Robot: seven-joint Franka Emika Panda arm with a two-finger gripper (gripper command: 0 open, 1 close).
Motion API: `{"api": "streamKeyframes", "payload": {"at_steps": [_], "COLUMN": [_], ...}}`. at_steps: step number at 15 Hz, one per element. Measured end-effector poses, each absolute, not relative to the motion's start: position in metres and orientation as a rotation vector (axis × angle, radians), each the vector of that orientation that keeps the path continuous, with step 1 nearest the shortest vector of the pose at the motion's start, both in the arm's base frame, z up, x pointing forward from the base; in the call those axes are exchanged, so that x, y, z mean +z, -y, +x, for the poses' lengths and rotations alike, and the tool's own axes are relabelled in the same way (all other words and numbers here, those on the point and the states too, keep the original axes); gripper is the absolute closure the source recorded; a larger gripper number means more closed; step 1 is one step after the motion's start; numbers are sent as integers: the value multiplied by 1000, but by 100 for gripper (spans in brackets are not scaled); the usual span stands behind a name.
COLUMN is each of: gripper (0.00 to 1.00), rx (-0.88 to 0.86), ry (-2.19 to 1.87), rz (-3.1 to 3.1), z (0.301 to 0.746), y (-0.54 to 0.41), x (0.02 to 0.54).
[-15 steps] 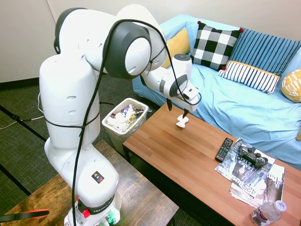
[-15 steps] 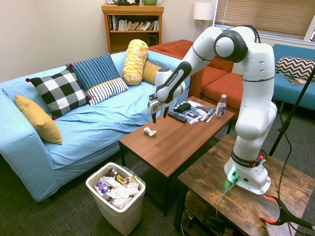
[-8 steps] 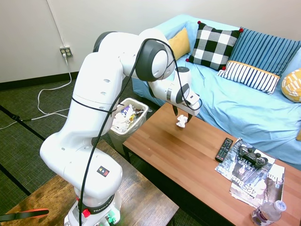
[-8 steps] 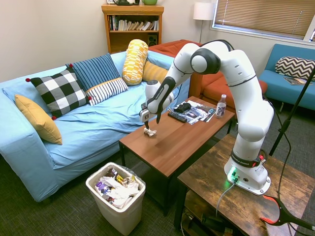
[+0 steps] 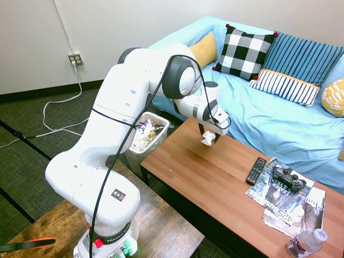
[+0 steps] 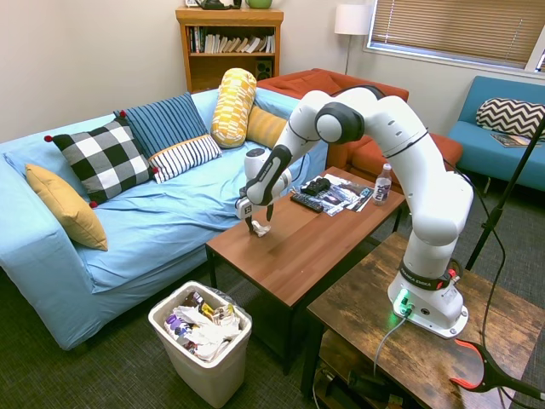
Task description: Throw the tissue in the trash bin
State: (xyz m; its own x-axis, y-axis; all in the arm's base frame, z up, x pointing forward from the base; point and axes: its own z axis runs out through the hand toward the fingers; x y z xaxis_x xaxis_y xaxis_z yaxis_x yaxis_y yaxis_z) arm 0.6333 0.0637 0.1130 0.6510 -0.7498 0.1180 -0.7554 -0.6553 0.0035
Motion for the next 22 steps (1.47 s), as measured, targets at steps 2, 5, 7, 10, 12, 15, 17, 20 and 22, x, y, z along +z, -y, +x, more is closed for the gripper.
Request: {"api": "streamKeyframes", "payload": {"at_steps": [2,5,7,10,12,15,17,20,22], "gripper": [100,100,100,100,100,100,100,100,100], "rx": [158,155,146,115,103,110,117,135,163], "ry": [1287,1296,1302,1313,1310,1306,1301,1283,1221], "rz": [2804,2803,2802,2801,2810,2820,2826,2844,2894], "z": [633,634,634,633,633,637,640,643,642], "y": [-63,-63,-62,-62,-63,-58,-54,-54,-71], "x": [112,112,110,107,106,110,112,122,145]}}
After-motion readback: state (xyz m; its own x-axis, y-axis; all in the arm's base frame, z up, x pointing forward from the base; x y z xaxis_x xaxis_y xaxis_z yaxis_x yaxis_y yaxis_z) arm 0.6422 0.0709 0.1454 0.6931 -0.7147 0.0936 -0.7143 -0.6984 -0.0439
